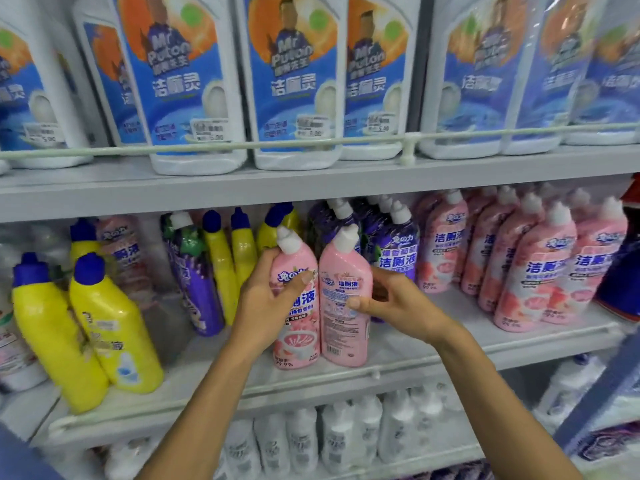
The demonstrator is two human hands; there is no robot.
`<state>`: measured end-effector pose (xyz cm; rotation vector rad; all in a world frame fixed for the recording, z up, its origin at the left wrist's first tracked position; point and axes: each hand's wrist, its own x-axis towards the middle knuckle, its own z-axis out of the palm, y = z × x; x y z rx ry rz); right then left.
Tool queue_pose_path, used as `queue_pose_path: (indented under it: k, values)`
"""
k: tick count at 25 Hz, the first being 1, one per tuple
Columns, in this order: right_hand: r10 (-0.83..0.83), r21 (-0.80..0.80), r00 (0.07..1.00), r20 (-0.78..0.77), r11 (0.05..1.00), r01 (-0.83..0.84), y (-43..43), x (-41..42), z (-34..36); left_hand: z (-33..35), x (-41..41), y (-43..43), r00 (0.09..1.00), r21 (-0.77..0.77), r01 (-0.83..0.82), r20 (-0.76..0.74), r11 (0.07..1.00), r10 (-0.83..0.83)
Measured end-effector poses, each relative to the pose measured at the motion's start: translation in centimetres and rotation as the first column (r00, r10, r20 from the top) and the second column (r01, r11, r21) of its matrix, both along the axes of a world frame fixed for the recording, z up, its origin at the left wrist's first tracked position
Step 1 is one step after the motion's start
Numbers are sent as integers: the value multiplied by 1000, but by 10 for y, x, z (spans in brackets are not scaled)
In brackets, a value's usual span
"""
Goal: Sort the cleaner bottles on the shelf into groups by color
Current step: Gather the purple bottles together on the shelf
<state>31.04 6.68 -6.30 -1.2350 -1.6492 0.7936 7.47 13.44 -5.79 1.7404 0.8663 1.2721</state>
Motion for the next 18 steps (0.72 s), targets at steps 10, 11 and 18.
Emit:
queue_pose_path:
  k: [10, 11, 18]
  values:
    - [21, -23, 999, -37, 999, -22, -54, 171, 5, -9, 165, -58, 997, -19, 9, 83, 1000, -7]
    - [29, -26, 998, -58, 999, -30, -56, 180, 3, -13, 172, -64, 994, -42, -22, 106, 999, 26]
    - [62, 2, 996, -58, 998, -62, -56, 192, -4, -35, 178, -72, 986, -153, -16, 161, 988, 41]
